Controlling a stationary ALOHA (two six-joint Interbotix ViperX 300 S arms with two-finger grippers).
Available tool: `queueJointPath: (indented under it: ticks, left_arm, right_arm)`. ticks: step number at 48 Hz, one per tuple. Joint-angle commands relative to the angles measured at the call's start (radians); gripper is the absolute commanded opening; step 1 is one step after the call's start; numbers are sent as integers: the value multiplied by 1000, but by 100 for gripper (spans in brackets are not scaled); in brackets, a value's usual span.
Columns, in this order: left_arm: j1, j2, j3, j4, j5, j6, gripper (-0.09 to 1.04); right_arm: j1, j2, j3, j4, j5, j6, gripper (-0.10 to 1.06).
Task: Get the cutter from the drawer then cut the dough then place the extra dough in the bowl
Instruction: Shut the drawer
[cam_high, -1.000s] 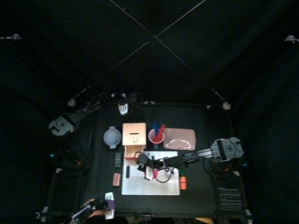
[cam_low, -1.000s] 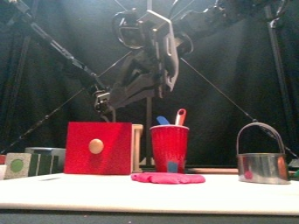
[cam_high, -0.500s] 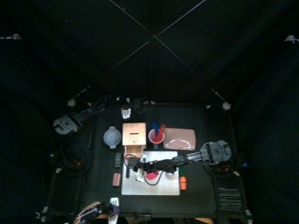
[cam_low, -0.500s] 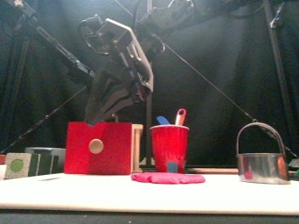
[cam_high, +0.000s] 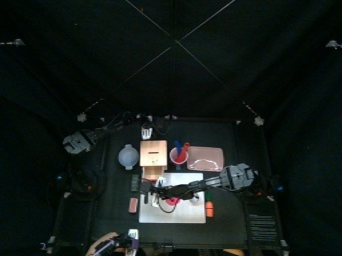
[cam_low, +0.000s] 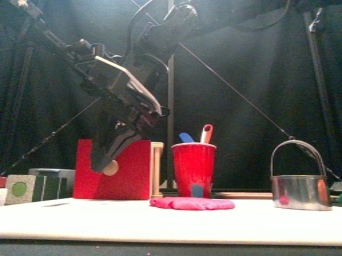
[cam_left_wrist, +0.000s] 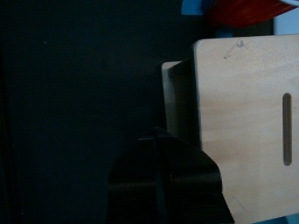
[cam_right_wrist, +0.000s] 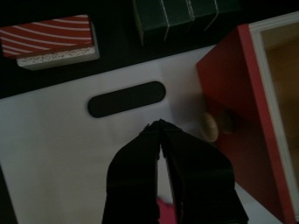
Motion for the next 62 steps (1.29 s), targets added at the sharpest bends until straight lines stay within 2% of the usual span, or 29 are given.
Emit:
queueJointPath:
  ticks: [1, 34, 55, 62]
  left_arm:
    - [-8, -12, -11, 2, 0, 3, 30]
    - [-48, 9, -18, 17, 3, -3, 30]
    - [-48, 12, -15, 28, 3, -2, 30]
    - [-48, 14, -15, 28, 3, -2, 30]
  right_arm:
    - [-6, -21, -35, -26, 29, 0, 16]
    - [-44, -14, -23, -71, 46, -5, 16]
    - [-89, -14, -21, -92, 46, -15, 16]
    - [-101, -14, -25, -118, 46, -14, 16]
